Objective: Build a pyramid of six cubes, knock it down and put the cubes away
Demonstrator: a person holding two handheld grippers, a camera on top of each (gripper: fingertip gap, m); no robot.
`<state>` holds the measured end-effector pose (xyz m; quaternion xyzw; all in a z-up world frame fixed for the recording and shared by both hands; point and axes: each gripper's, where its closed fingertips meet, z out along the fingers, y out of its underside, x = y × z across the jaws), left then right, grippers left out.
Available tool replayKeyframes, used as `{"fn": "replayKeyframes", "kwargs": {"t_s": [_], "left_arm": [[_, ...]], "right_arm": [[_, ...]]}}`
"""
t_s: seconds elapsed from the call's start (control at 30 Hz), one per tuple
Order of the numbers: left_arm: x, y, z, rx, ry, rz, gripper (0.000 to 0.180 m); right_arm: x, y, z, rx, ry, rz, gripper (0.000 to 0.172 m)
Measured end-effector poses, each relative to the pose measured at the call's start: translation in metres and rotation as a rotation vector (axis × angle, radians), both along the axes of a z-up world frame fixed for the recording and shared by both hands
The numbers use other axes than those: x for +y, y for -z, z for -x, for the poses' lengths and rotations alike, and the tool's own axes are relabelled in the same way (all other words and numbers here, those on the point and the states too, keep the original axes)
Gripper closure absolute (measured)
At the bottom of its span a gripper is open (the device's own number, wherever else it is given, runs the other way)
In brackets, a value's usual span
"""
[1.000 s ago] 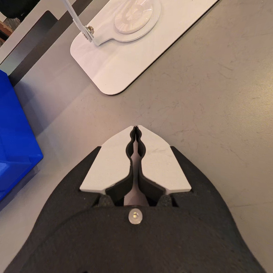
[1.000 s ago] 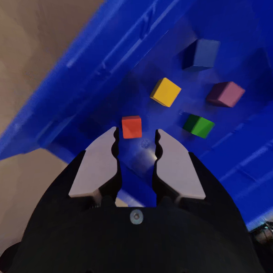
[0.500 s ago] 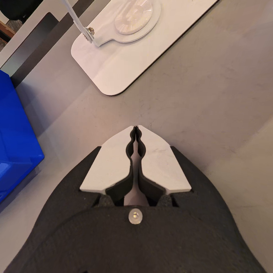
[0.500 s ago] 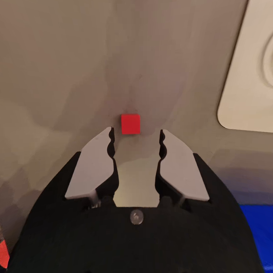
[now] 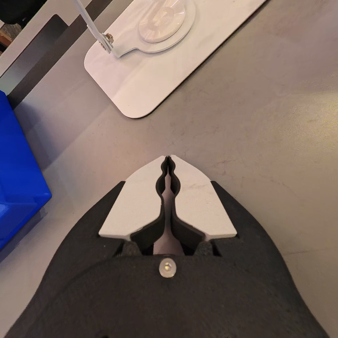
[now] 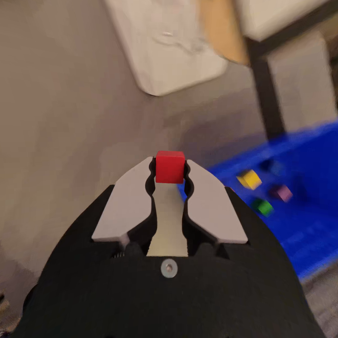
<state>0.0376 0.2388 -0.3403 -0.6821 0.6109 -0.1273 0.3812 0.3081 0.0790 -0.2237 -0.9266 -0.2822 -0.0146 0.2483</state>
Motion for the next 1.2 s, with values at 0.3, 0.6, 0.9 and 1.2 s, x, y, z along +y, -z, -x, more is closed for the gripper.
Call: {"fn": "replayKeyframes", "kwargs": {"t_s": [0.3,0.6,0.9,1.2], "left_arm": [[0.000,0.000,0.000,0.000,-0.003,-0.001,0.180],[0.000,0.000,0.000,0.000,-0.005,-0.001,0.180],[0.000,0.000,0.000,-0.001,-0.001,0.001,0.180],[0.000,0.000,0.001,0.001,-0.004,-0.016,0.180]], "right_arm": [[-0.017,0.049,-0.191,0.067,0.549,0.159,0.143],[-0.020,0.111,-0.214,0.009,0.681,0.329,0.139],[-0.030,0.014,-0.212,-0.065,0.663,0.004,0.122],[-0.104,0.003,-0.231,-0.092,0.779,-0.100,0.109]]}}
